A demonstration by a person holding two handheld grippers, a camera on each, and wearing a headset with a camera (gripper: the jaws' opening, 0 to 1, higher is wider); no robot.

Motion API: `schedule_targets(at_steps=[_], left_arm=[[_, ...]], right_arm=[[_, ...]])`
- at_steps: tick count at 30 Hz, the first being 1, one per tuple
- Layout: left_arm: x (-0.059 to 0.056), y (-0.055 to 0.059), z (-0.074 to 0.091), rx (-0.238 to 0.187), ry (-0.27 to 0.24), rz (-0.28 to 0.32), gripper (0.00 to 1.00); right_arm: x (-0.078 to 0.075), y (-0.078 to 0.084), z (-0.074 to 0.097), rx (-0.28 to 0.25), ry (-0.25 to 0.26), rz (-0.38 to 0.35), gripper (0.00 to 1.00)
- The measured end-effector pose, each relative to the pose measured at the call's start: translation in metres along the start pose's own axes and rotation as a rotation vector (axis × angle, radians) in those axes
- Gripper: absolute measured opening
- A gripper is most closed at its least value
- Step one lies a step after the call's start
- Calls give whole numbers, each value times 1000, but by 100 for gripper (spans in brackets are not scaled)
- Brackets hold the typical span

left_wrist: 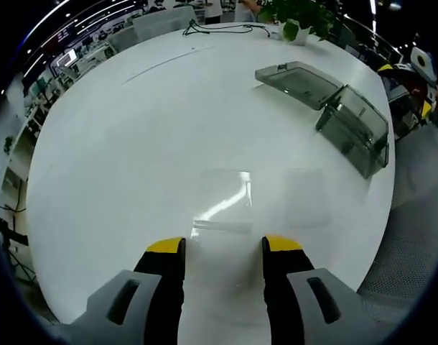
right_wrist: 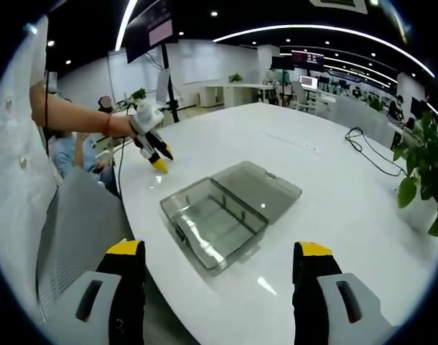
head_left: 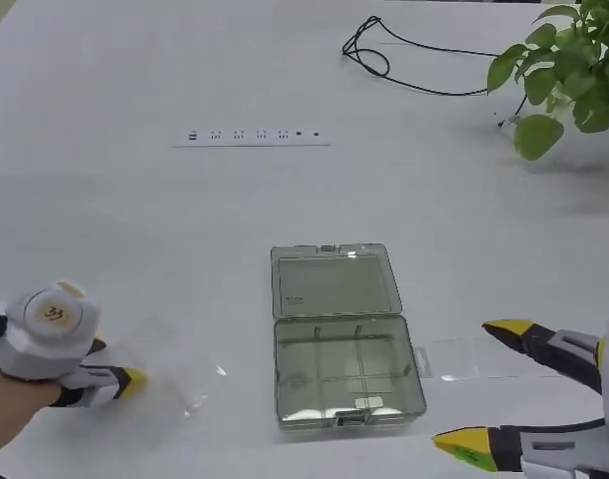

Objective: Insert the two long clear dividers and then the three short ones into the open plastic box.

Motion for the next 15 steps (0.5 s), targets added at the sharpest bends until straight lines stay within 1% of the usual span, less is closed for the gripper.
schedule_targets(at_steps=[3, 6, 9, 12, 15], left_arm=[[1, 0, 0, 7, -4, 11, 41], [3, -1, 1, 27, -9, 20, 37], [1, -1, 0, 45, -6, 20, 36], [1, -2, 1, 52, -5, 17, 33], [1, -2, 1, 60, -3, 19, 33]], right_arm=[[0, 0, 1, 1, 2, 2, 85], [-2, 0, 3, -1, 7, -4, 85], [-1, 1, 3, -3, 9, -5, 85], [-2, 1, 3, -7, 11, -9, 85], [-1, 1, 2, -9, 12, -9, 85]])
Point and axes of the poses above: the centre of the closed fingertips' face, and the gripper's own axes: z roughly backward along the fingers, x roughly to its left, y roughly out of its underside, the point moved 3 cm from there along z, roughly backward along the fingers, and after that the axes turned 6 degrees about y, right-handed, at the moved point
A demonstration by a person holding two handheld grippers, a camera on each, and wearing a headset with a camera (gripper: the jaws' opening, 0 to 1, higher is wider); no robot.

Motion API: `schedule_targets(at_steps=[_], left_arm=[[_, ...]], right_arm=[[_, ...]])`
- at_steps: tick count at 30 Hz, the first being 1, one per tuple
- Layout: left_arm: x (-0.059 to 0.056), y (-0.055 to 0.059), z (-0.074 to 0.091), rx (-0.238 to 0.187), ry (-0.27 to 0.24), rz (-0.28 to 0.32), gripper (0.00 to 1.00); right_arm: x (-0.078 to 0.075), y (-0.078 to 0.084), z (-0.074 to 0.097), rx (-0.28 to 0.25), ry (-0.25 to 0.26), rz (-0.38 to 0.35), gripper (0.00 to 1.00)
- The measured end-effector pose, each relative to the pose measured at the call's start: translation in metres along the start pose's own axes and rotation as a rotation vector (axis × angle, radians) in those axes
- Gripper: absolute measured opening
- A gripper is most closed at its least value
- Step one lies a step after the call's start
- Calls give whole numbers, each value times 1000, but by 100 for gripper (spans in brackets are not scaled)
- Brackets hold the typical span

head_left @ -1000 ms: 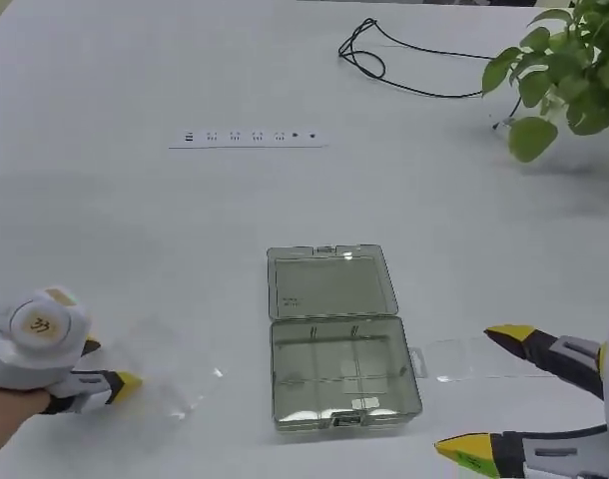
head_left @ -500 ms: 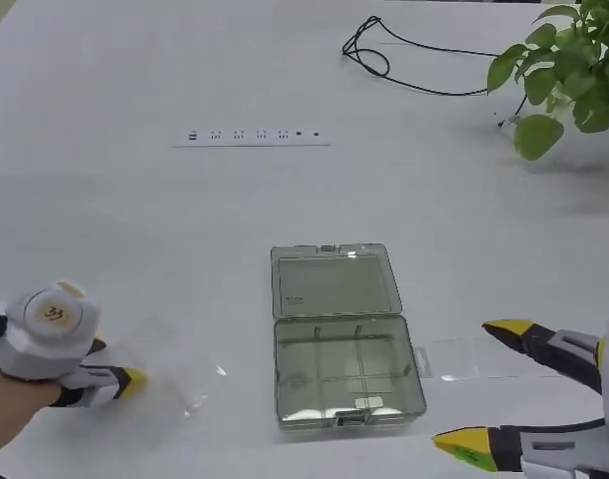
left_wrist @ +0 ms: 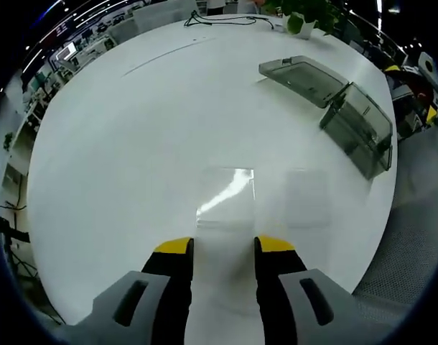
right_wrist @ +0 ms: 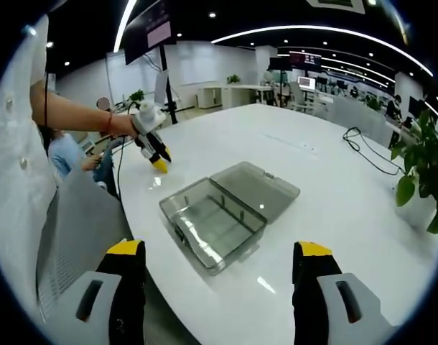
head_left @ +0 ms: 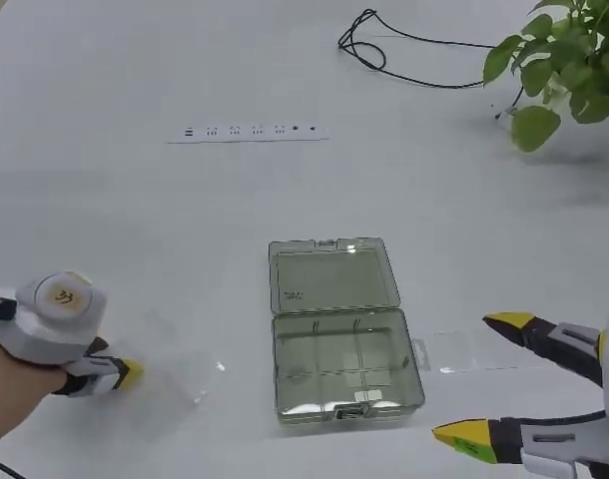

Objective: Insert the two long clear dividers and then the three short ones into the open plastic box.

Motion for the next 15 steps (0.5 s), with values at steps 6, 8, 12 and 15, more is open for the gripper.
schedule_targets(at_steps=[6, 8, 12, 15], left_arm=[[1, -1, 0, 29, 1, 4, 32], [1, -2, -1, 39, 3, 8, 32], [2, -3, -1, 51, 8, 29, 32], [0, -3, -1, 46, 21, 36, 32]], right_arm=[[1, 0, -1, -6, -2, -6, 84], [1, 0, 0, -5, 0, -5, 84], [1, 1, 0, -5, -1, -6, 84], [2, 2, 0, -3, -2, -5, 84]])
Point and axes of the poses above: the centre of the closed fingertips' face, and the gripper's own axes: z roughly backward along the fingers, x roughly to its left, y roughly out of its underside, the point moved 3 cm from there along z, roughly backward along the fingers, and after that the axes turned 6 degrees about y, right-handed, at the moved point
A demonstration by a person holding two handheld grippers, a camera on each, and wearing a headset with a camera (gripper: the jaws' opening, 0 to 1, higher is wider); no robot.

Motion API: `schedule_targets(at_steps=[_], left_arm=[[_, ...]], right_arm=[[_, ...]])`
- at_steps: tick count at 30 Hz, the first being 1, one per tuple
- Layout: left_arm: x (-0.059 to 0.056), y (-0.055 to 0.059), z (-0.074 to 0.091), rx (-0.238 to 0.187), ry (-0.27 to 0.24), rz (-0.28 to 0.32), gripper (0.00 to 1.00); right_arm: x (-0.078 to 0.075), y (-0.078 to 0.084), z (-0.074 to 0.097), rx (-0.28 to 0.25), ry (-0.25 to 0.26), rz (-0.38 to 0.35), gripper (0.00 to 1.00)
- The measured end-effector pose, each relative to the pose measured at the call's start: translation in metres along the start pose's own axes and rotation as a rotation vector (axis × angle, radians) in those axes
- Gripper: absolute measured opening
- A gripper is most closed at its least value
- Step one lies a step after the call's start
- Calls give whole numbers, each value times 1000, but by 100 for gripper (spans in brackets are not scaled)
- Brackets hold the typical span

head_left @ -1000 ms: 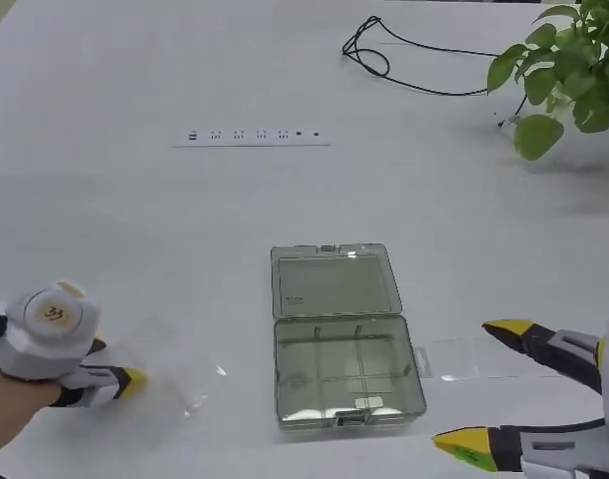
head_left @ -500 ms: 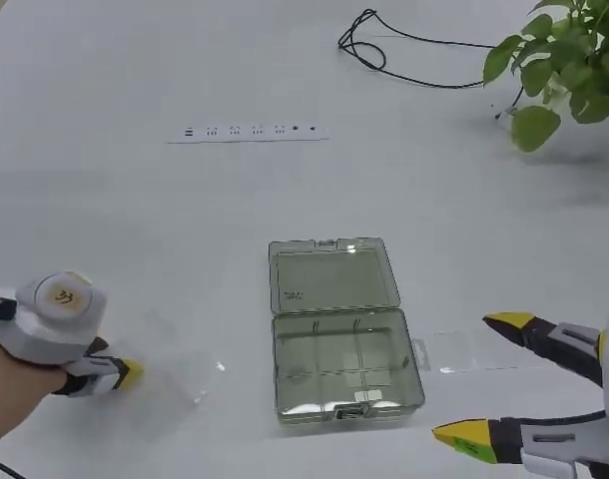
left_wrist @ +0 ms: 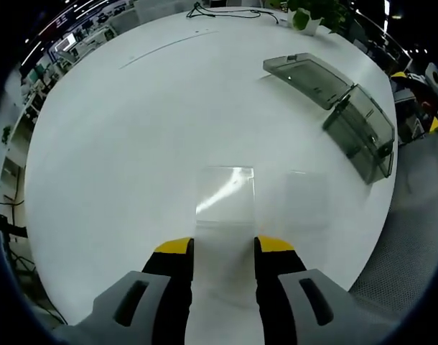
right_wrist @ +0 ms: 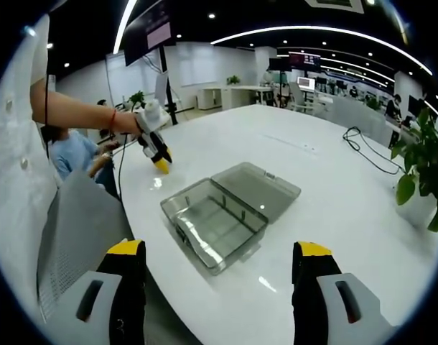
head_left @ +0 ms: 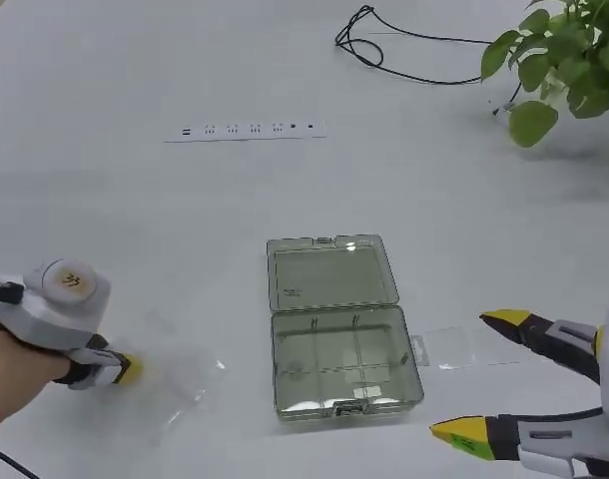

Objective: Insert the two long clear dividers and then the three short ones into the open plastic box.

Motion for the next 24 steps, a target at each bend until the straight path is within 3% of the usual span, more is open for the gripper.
schedule_targets(at_steps=[16, 24], left_arm=[[-6, 0, 2, -31, 41, 22, 31], [-12, -2, 9, -104, 61, 80, 31]], right_arm=[[0, -4, -1, 1, -3, 7, 84], [3, -11, -2, -3, -12, 11, 83]])
Point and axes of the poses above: the centre of the closed fingertips' face, and the gripper's own axes: z roughly backward along the fingers, x roughly to its left, y roughly out of its underside, the point moved 3 cm from there along z, roughly backward along the fingers, and after that the axes turned 6 degrees about y, right-handed, at the moved point
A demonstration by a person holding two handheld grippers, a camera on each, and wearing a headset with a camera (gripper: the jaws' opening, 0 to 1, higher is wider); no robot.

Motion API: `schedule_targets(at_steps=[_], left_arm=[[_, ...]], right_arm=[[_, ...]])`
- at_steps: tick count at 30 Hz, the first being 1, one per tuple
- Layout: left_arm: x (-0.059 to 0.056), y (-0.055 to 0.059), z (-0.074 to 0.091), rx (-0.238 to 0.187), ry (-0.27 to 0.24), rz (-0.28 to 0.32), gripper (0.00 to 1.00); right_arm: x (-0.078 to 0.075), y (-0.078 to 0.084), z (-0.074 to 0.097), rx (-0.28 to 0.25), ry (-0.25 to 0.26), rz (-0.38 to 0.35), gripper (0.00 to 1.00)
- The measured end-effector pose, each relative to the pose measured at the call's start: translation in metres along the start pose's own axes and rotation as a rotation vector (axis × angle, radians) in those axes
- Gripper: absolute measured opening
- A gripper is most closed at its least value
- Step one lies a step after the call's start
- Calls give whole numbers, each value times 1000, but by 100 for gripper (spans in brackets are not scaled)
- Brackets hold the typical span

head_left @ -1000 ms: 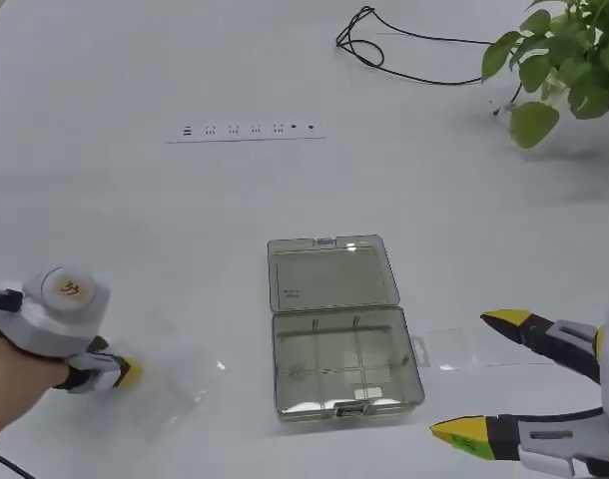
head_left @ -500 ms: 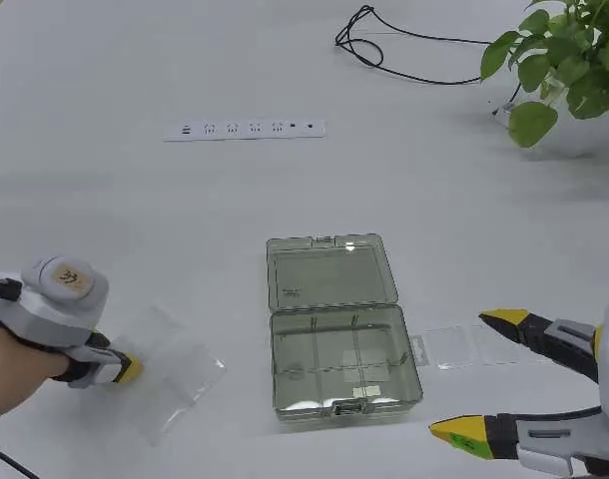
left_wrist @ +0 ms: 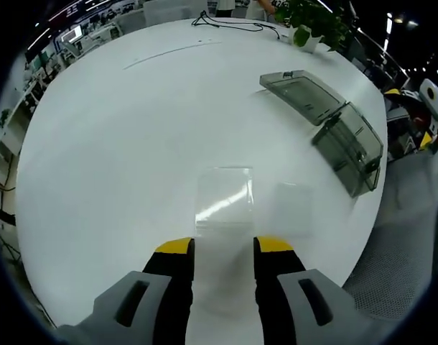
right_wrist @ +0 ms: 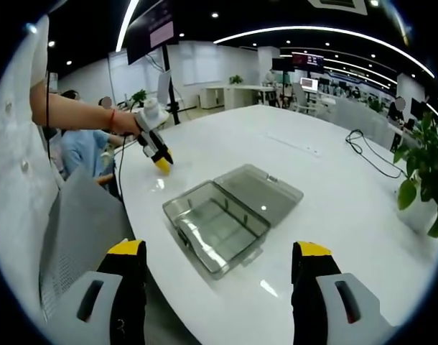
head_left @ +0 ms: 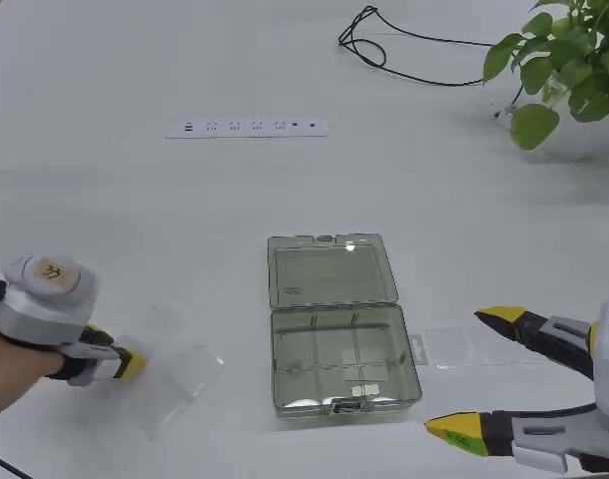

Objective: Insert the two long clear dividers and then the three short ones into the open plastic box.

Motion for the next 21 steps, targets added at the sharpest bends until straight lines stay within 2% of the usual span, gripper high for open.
schedule_targets(at_steps=[5, 11, 12, 14, 17, 21], left_arm=[[-9, -6, 8, -63, 12, 26, 31], [-29, -22, 22, -182, 37, 66, 31], [-35, -28, 25, -213, 50, 65, 31], [-41, -33, 30, -241, 58, 75, 31], [-56, -46, 38, -307, 80, 73, 31], [-78, -68, 48, -415, 130, 91, 31]], right_arm=[[2, -16, -2, -36, -3, -16, 82], [9, -45, -7, -80, -20, -30, 76], [10, -50, -8, -92, -22, -28, 75], [13, -61, -10, -113, -26, -41, 73], [17, -78, -13, -125, -32, -93, 69], [21, -101, -16, -182, -25, -126, 63]])
Point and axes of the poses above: the centre of the closed fingertips' face, and the gripper's own axes: z roughly backward along the fingers, x roughly to its left, y roughly out of its underside, the point moved 3 cm from there along z, roughly backward along the fingers, and after that the axes turned 6 degrees about y, right-handed, at the moved point
